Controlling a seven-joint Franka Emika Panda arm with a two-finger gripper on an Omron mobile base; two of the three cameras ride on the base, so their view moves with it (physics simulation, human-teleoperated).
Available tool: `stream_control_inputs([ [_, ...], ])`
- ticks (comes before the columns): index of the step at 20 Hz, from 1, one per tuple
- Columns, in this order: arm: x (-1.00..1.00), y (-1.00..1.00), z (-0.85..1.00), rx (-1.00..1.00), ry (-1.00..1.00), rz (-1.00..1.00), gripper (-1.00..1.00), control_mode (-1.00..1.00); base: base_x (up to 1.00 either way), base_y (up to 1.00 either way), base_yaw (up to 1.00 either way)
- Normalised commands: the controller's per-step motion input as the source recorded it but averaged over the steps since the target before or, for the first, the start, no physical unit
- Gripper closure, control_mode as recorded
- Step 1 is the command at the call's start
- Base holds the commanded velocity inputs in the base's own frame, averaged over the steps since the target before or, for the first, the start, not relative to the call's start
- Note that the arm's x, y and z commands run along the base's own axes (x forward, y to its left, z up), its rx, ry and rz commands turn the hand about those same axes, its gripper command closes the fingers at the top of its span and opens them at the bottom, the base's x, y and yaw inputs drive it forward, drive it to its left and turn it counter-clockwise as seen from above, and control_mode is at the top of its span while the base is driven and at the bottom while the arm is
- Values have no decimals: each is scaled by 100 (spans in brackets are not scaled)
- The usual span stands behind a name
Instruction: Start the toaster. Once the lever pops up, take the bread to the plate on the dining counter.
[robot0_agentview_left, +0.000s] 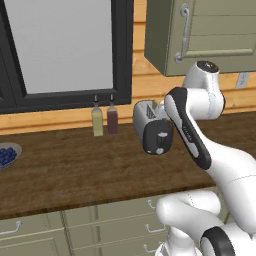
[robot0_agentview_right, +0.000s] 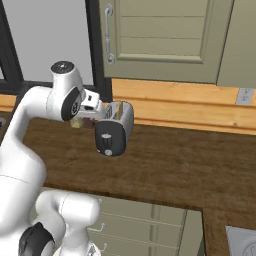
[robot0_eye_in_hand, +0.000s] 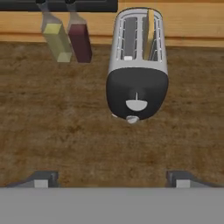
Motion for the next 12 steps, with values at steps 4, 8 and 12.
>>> stream_control_inputs([
  [4,2,40,0,-3,-25,-4,100,-100,0,0,0],
  [8,21,13,-5,-1,-6,-2,100,-100,0,0,0],
  [12,9,-9,-43,0,0,0,100,-100,0,0,0],
])
